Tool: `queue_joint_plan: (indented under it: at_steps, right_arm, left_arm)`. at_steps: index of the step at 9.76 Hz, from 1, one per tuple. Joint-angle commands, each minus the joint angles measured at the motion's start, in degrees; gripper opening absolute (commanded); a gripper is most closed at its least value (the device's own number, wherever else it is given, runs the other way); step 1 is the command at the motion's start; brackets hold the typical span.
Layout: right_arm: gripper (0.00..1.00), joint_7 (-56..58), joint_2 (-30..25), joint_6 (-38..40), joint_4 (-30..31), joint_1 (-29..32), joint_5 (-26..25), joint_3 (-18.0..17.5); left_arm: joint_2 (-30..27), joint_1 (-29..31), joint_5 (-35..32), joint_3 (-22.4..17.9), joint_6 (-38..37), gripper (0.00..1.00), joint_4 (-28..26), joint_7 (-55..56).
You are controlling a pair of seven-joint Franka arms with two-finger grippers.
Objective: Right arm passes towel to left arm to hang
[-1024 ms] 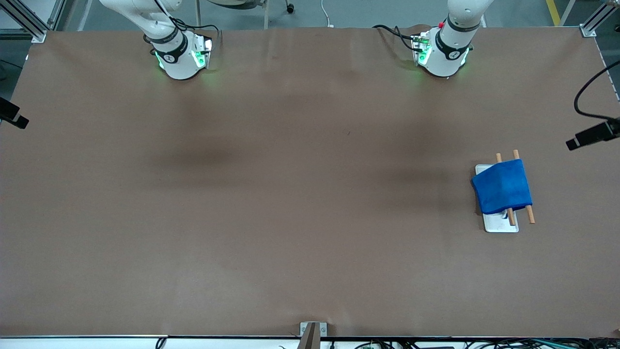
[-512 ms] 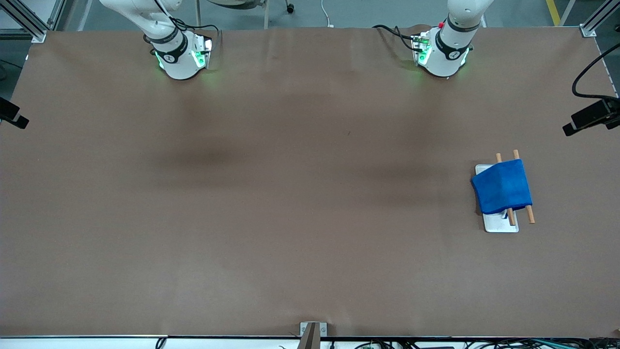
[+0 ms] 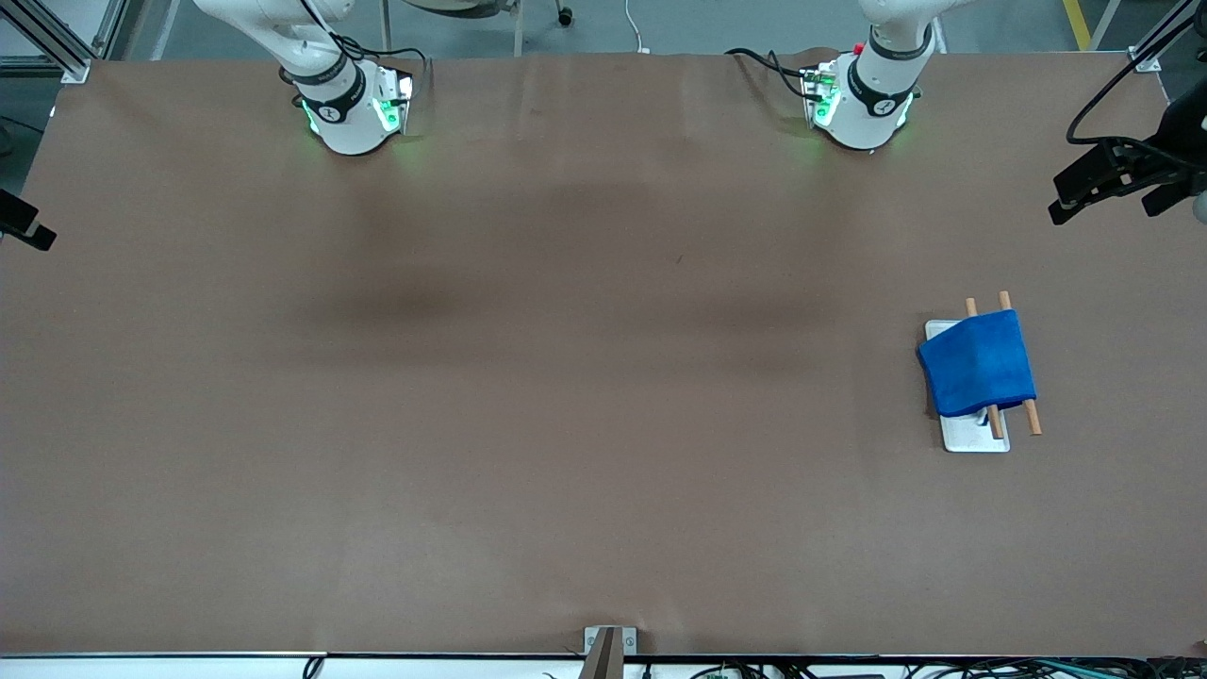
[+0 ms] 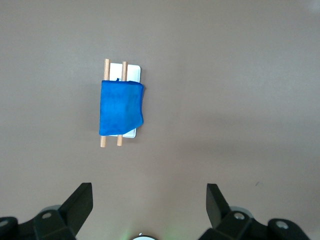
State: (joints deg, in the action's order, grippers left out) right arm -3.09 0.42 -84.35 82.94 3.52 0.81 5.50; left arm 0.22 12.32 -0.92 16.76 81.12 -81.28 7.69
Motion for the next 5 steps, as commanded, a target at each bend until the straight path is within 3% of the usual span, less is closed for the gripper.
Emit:
queue_joint_plan:
  at_steps: [1,3,5]
  right_arm:
    - [1.00,-0.69,-0.34,-0.03,0.20,0.17,0.68,0.04]
    - [1.00,-0.69,-0.34,-0.03,0.20,0.18,0.68,0.04]
    - [1.00,-0.69,-0.34,-0.03,0.20,0.18,0.68,0.04]
  left_arm:
    - [-3.90,-5.19,0.04,-4.88,0.70,1.00,-7.20,-2.24]
    - [-7.24,-7.47,1.79,-7.25,2.28,1.00,-12.12,-2.59]
    - [-8.66,-7.83,1.98,-7.61,2.55,1.00,-13.73,-2.59]
